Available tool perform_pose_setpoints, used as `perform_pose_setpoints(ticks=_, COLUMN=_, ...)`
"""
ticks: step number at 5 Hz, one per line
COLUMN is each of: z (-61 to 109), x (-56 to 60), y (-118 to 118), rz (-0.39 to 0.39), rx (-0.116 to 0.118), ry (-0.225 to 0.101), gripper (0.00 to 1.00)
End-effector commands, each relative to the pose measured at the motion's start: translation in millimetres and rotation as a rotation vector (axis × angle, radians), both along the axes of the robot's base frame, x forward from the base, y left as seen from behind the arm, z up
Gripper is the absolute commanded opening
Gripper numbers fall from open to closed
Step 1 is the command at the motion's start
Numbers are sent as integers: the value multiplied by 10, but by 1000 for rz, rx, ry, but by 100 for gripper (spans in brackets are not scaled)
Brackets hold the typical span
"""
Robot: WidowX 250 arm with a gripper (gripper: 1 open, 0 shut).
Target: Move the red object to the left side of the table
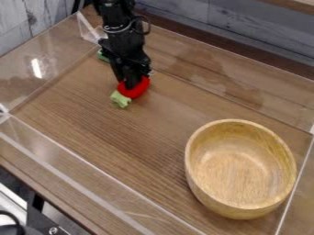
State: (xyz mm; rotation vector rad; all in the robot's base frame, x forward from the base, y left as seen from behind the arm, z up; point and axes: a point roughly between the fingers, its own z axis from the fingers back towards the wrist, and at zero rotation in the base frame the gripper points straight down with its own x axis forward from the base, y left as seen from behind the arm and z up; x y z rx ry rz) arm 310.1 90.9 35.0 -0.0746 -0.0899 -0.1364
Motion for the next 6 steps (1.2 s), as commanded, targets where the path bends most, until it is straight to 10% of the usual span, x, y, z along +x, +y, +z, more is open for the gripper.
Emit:
perform_pose_setpoints(ticks=1, z=154, x=44, y=-110, rz=-22, rx=2, ry=-38, gripper=0)
perform_pose_setpoints(ticks=6, z=329, x=-7, y=-180, rz=-7, rx=-31, ry=-25, gripper=0)
